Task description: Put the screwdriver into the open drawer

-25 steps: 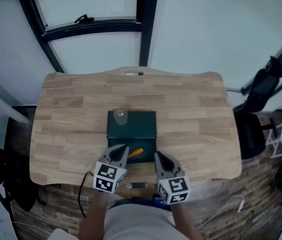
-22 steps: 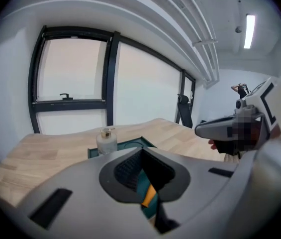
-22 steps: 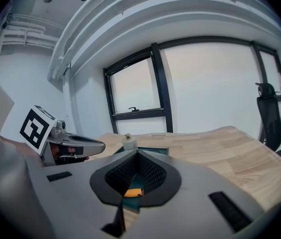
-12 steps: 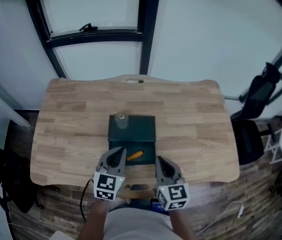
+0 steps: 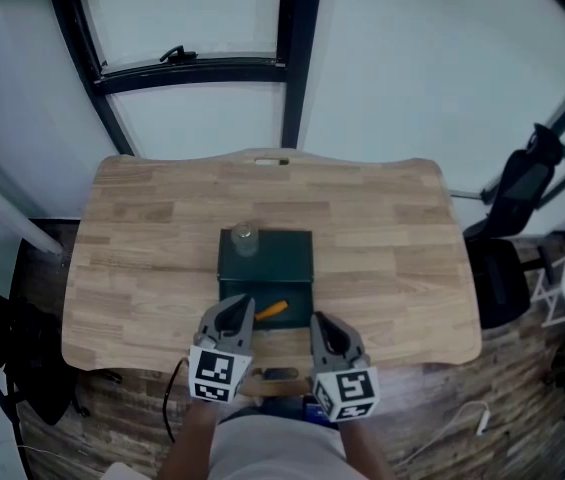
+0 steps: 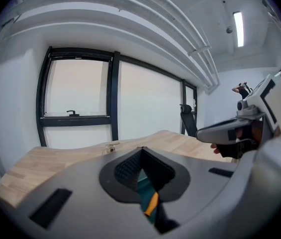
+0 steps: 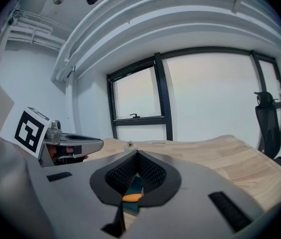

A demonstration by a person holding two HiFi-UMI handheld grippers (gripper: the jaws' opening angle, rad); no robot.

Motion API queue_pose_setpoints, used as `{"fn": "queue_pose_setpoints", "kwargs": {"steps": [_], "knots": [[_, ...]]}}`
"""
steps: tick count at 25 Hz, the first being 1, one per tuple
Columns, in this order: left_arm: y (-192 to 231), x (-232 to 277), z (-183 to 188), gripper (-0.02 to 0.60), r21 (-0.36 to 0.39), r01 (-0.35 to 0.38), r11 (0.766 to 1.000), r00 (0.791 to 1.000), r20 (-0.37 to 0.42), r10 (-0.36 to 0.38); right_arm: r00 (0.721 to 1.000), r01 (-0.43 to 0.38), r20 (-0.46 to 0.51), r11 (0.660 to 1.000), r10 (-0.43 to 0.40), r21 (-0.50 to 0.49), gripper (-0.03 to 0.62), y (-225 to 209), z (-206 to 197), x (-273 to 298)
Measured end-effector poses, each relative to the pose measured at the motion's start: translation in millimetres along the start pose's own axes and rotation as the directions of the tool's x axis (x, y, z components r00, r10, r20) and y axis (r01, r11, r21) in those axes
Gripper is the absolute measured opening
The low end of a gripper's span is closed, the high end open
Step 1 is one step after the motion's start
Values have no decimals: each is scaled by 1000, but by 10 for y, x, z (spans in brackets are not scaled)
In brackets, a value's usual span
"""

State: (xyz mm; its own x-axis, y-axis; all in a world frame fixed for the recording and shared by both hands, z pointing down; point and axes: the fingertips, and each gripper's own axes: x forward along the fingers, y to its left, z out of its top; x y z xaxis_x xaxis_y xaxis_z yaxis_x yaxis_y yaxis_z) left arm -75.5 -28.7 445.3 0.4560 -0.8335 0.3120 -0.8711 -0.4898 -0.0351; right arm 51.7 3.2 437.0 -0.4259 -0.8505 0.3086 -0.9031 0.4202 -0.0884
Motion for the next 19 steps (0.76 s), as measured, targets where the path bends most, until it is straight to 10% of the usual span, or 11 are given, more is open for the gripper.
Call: {"fn": "queue_pose_setpoints", "kwargs": {"steps": [19], "knots": [[-78, 5, -165, 0, -17, 83, 996, 996, -36, -84, 1000, 8, -5, 1000, -8, 1, -3, 23, -86, -4]]}}
